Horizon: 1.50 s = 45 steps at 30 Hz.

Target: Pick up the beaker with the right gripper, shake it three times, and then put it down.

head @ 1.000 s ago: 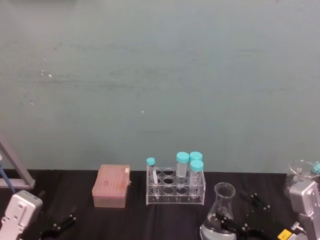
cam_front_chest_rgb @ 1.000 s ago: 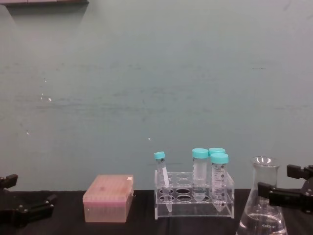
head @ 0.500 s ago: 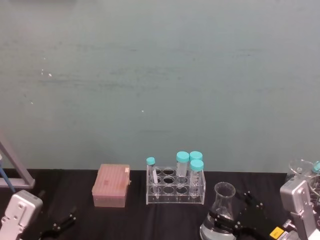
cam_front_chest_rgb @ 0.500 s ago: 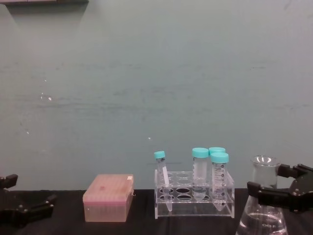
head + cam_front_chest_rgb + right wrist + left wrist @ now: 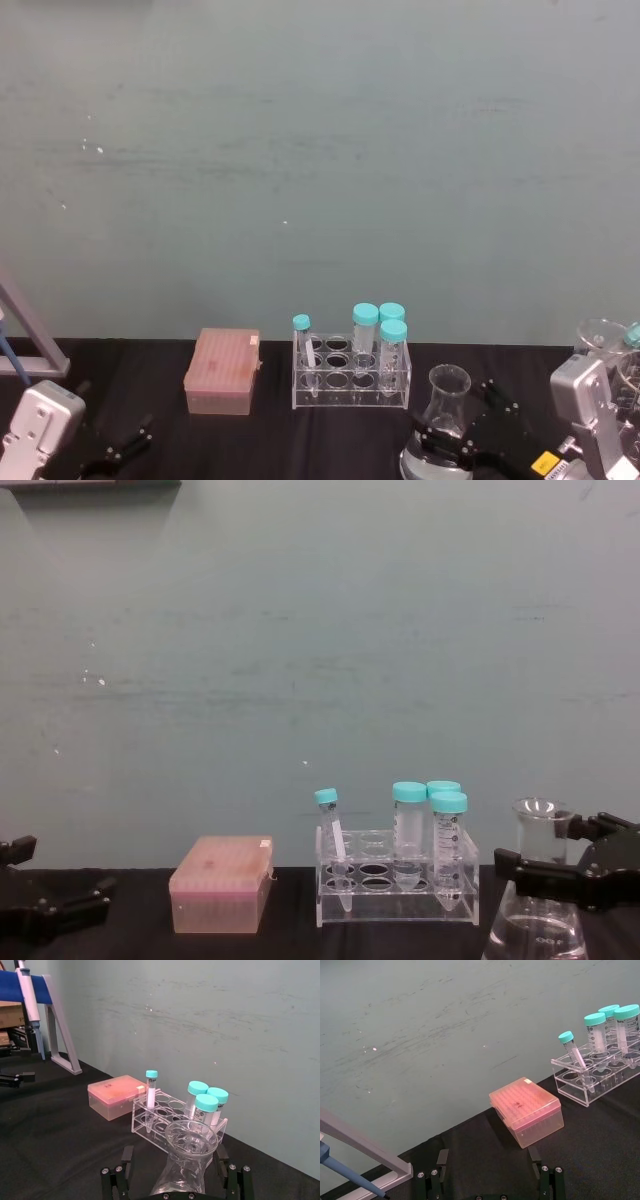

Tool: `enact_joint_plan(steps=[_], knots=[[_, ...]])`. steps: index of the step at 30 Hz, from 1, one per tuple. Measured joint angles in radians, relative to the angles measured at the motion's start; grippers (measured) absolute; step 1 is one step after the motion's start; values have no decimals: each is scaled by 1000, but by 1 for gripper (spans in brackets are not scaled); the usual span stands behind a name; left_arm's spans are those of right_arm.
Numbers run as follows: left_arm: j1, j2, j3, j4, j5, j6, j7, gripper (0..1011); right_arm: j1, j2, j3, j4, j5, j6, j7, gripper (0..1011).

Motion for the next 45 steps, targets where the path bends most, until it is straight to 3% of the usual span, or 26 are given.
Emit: enact_joint_plan(steps=[17, 30, 39, 45], knots=[[0, 0, 0, 0, 0, 0, 0, 1000, 28, -42, 10, 39, -34, 10, 2, 1004], [0, 0, 0, 0, 0, 0, 0, 1000, 29, -44, 9, 42, -37, 10, 6, 1003], [0, 0, 0, 0, 0, 0, 0, 1000, 28, -43, 9, 40, -35, 10, 6, 815], [0, 0, 0, 0, 0, 0, 0, 1000, 28, -43, 9, 40, -35, 10, 5, 625]])
